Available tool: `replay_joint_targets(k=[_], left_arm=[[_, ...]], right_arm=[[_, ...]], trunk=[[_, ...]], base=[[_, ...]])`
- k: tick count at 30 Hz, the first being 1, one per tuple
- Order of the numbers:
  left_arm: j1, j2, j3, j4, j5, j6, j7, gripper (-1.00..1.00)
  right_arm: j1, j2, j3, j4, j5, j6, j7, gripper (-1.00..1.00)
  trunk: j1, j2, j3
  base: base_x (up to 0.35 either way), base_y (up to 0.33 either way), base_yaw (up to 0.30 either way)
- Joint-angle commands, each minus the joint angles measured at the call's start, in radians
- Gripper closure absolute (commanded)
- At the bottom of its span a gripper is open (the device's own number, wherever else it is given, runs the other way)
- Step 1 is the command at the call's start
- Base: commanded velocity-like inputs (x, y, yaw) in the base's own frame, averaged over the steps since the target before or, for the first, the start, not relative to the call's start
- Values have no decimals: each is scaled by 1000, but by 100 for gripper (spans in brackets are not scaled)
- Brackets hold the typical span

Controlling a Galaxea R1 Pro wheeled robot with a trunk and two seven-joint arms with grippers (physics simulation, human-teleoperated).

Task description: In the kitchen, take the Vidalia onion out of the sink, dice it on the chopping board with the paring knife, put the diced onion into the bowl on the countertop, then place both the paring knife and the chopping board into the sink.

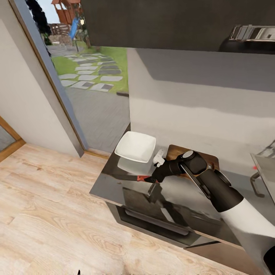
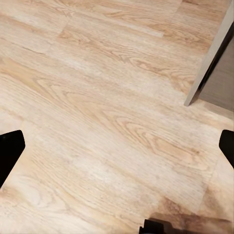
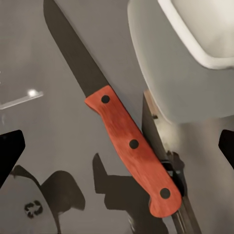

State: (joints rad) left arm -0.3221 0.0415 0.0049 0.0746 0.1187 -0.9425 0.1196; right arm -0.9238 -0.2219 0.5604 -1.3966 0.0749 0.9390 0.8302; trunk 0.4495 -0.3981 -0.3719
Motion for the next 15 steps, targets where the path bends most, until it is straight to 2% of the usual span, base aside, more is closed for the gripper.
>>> replay_joint_targets(k=[1, 15], left_arm=[[-2, 0, 0, 4, 2, -6, -1, -100], [-2, 0, 0, 4, 2, -6, -1, -100]], right_arm=[[-1, 0, 1, -1, 8, 2, 7, -100], [-1, 0, 1, -1, 8, 1, 7, -100]], trunk=[[1, -2, -3], [1, -2, -22]], base=[[0, 0, 0], [20, -17, 0]])
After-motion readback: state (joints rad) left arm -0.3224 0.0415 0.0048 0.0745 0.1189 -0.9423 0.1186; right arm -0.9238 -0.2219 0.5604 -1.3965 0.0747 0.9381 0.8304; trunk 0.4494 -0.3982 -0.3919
